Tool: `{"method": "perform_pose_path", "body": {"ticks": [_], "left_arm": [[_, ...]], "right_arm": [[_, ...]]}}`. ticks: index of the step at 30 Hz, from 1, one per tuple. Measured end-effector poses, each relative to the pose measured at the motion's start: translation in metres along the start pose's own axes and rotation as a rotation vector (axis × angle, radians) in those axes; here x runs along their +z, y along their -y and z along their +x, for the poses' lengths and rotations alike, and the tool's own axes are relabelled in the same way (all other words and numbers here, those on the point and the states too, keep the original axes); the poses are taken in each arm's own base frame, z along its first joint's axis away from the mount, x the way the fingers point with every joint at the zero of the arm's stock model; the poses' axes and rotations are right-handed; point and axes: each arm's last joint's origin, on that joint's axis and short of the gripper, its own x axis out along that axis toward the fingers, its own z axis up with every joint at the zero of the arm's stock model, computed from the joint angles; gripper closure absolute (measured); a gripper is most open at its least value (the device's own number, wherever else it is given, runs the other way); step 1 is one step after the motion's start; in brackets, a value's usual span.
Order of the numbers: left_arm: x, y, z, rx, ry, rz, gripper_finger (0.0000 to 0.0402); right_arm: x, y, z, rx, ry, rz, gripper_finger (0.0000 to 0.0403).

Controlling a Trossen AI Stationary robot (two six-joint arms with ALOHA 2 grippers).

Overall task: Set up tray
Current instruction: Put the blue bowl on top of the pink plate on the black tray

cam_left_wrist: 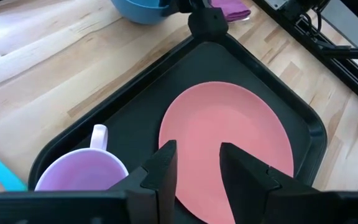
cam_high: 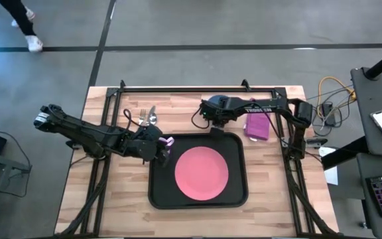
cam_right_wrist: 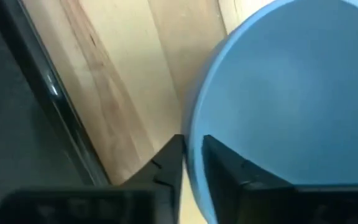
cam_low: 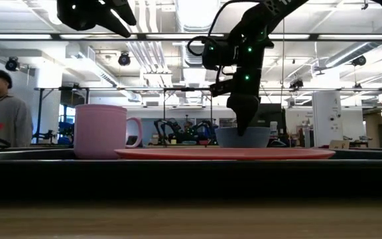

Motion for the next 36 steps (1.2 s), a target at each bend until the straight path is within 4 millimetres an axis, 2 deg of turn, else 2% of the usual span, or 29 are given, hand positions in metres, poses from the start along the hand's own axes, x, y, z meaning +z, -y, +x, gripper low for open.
{"method": "perform_pose_path", "body": {"ticks": [2, 5, 11, 16, 21, 24, 28, 32, 36], "left_arm": [[0.0, 0.0, 0.0, 0.0, 0.0, 0.0, 0.0299], [0.0, 0.0, 0.0, 0.0, 0.0, 0.0, 0.0299], [0.0, 0.0, 0.0, 0.001, 0.0, 0.0, 0.0299], [-0.001, -0.002, 0.0, 0.015, -0.006, 0.017, 0.0299], [-0.001, -0.002, 0.0, 0.015, -0.007, 0.019, 0.0299], [-0.001, -0.001, 0.0, 0.013, -0.006, 0.019, 0.0299], [-0.003, 0.001, -0.002, -0.003, -0.007, 0.011, 0.0299], [-0.009, 0.008, -0.006, -0.05, -0.01, 0.007, 0.0299], [-0.018, 0.015, -0.014, -0.079, -0.002, -0.017, 0.0299]], "right_arm": [[0.0, 0.0, 0.0, 0.0, 0.0, 0.006, 0.0383], [-0.001, -0.001, -0.01, 0.019, 0.022, 0.016, 0.0392], [-0.01, -0.018, -0.062, 0.102, 0.152, -0.023, 0.0393], [-0.032, -0.053, -0.116, 0.245, 0.258, -0.16, 0.0394], [-0.055, -0.104, -0.144, 0.327, 0.302, -0.34, 0.0394], [-0.066, -0.136, -0.146, 0.348, 0.293, -0.426, 0.0394], [-0.075, -0.173, -0.132, 0.347, 0.234, -0.508, 0.0394], [-0.068, -0.197, -0.127, 0.345, 0.225, -0.548, 0.0394], [-0.054, -0.212, -0.125, 0.35, 0.233, -0.554, 0.0394]]}}
